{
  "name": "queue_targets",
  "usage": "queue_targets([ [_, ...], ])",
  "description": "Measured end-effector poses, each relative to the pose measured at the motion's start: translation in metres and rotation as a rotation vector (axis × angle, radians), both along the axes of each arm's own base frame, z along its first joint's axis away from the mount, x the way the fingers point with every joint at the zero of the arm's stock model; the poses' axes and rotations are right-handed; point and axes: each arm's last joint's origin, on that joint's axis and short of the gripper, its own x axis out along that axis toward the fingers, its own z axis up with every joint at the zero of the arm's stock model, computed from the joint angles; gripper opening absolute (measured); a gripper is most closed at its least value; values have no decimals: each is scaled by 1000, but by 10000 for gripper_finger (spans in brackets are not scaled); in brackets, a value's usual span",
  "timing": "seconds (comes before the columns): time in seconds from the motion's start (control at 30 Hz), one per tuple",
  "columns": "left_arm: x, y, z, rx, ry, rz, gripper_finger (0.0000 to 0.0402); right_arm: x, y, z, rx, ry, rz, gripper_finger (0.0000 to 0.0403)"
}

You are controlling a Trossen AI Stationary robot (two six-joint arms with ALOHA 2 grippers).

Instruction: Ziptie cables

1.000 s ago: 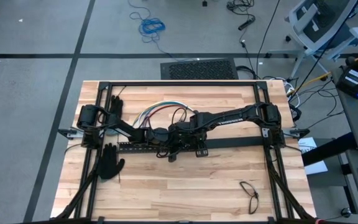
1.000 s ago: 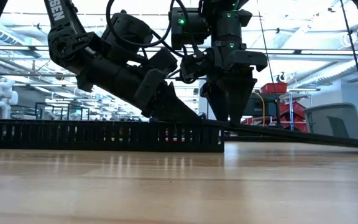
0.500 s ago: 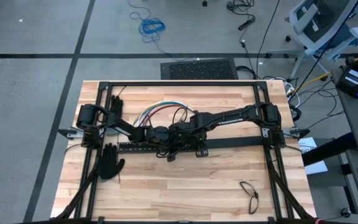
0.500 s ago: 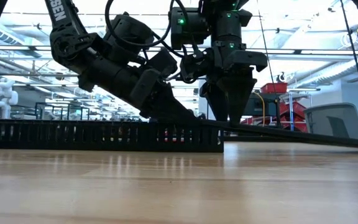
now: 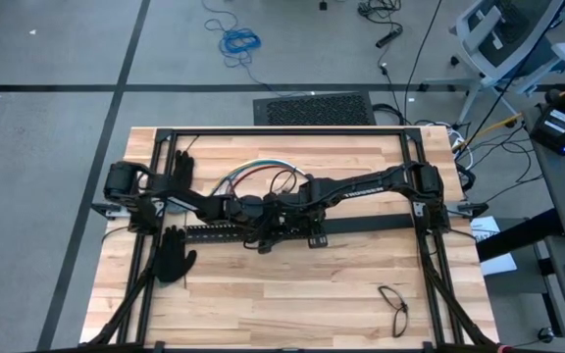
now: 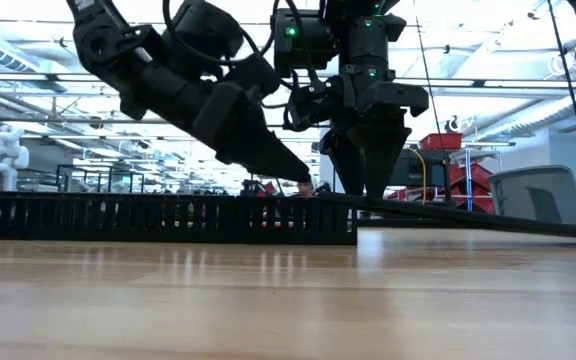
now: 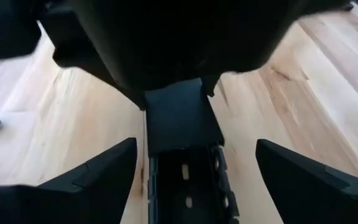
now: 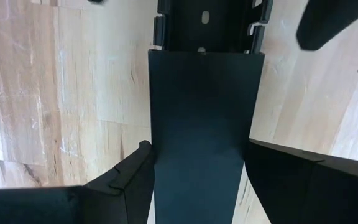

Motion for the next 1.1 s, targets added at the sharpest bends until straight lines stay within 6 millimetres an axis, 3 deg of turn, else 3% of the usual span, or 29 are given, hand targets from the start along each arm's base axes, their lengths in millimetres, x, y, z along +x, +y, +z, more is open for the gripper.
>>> queue_targets([
  [0.2,0,0,9,15,-44,-7,325,0,0,0,-1,-1,0,213],
  [0.5,2,4,-1,-109,-1,77,325,0,0,0,0,0,-2,213],
  [0.8,1,5,-4,-41,24,69,318,0,0,0,0,1,-5,213],
  [0.93,1,5,-1,31,-5,147,244,0,0,0,0,1,-6,213],
  [1.1,2,5,1,28,-30,146,44,0,0,0,0,1,-8,213],
])
